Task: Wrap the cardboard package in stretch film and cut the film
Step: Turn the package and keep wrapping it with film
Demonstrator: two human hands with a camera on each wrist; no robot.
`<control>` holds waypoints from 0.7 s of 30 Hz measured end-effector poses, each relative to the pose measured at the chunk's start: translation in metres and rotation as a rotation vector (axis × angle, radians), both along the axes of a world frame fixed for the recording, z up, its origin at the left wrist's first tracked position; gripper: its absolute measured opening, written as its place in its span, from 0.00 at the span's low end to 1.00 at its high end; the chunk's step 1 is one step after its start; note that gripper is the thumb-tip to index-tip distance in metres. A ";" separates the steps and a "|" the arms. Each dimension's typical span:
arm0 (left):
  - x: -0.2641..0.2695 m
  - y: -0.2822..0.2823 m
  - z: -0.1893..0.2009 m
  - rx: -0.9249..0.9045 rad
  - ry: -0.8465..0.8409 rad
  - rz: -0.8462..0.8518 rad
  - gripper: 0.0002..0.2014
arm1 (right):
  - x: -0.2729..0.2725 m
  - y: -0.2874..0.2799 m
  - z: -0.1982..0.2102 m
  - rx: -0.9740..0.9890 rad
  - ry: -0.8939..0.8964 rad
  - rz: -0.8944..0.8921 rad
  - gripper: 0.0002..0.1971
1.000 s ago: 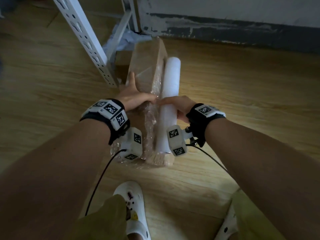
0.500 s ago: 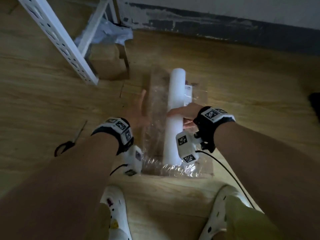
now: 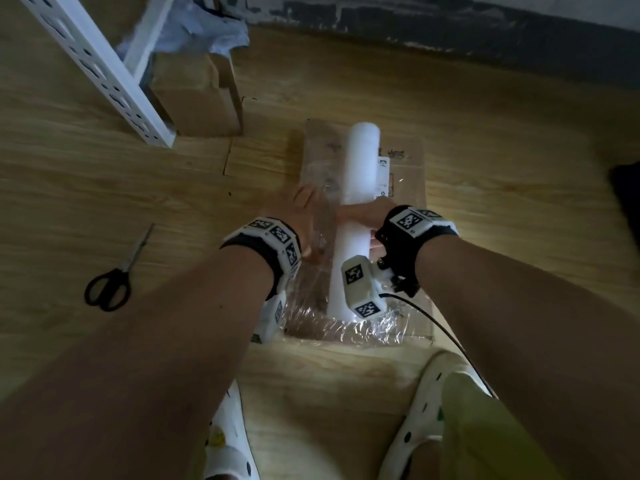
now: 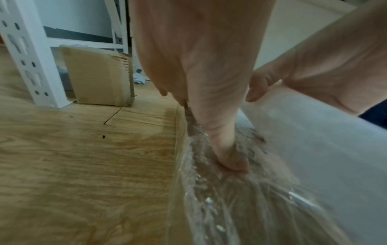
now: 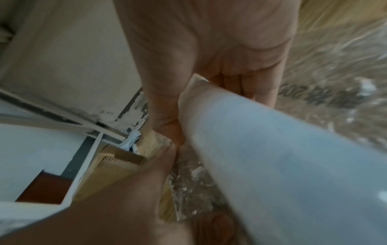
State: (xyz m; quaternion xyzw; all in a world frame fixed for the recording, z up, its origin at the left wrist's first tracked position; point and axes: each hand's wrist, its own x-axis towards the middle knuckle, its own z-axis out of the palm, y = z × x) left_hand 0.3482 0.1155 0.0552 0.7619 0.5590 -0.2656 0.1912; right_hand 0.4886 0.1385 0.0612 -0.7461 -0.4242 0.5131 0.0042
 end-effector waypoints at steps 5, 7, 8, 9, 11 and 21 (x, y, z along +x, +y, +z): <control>0.012 0.001 -0.002 -0.033 0.070 0.011 0.53 | 0.023 -0.003 0.002 0.041 -0.151 0.017 0.35; 0.014 0.003 -0.002 -0.023 0.092 -0.002 0.52 | 0.032 -0.003 0.005 0.052 -0.205 0.035 0.35; 0.014 0.004 -0.003 -0.020 0.104 -0.006 0.52 | 0.036 -0.002 0.006 0.052 -0.224 0.044 0.34; 0.014 0.004 -0.004 -0.027 0.117 -0.006 0.55 | 0.042 -0.002 0.009 0.037 -0.233 0.046 0.32; 0.016 0.003 -0.005 -0.038 0.145 -0.020 0.60 | 0.052 -0.002 0.012 0.009 -0.239 0.040 0.33; 0.017 0.001 -0.012 -0.008 0.018 0.052 0.62 | 0.057 -0.002 0.005 0.042 -0.329 0.081 0.52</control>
